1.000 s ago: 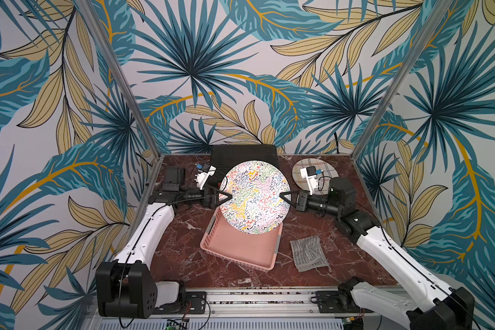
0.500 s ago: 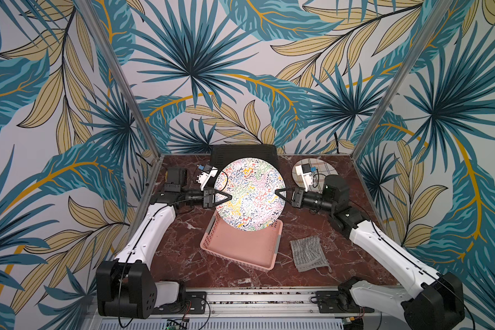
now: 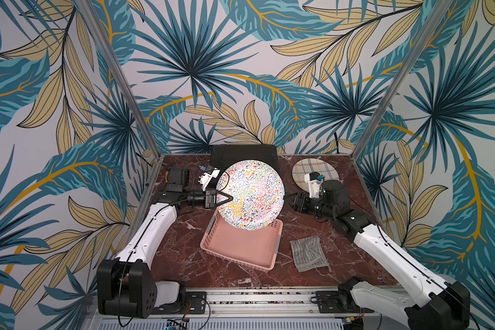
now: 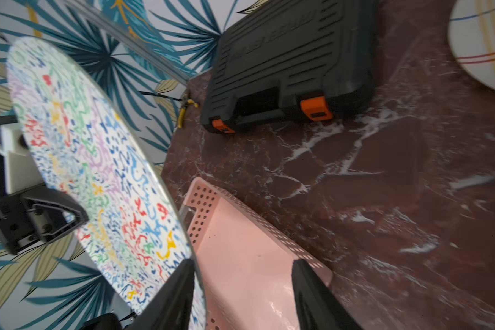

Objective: Wipe the wet plate dry
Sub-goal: Pick up the plate from the bin, then pick up the towel at the center of the board.

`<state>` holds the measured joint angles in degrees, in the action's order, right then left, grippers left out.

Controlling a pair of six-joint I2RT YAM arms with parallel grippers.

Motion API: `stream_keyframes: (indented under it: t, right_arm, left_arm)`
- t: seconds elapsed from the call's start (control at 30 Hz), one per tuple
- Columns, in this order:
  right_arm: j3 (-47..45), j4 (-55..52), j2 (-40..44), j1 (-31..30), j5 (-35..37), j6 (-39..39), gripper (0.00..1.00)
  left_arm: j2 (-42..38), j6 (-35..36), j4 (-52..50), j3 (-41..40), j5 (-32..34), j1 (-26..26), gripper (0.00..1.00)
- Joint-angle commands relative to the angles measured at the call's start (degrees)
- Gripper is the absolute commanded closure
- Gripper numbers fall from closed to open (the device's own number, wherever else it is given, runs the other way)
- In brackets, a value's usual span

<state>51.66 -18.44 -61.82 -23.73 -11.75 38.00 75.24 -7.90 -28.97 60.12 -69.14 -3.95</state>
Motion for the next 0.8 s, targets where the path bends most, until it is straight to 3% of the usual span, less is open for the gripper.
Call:
stream_keyframes:
  t: [0.0, 0.13, 0.4, 0.77]
  right_arm:
    - [-2.6, -20.0, 2.5, -2.1, 19.6, 6.5, 0.42]
    - [-6.4, -27.1, 3.1, -8.5, 27.9, 13.0, 0.42]
    - [-10.2, -32.4, -3.5, -18.2, 32.5, 21.3, 0.39]
    - [-16.6, -20.8, -14.8, -20.7, 29.1, 24.6, 0.42]
  left_arm:
    - [-1.2, 1.7, 2.4, 1.3, -0.7, 0.1, 1.00]
    - [-1.1, 2.1, 2.3, 1.5, 0.4, 0.1, 1.00]
    - [-0.1, 1.7, 2.6, 1.7, 0.3, 0.1, 1.00]
    - [-0.5, 2.4, 2.4, 1.2, 1.0, 0.1, 1.00]
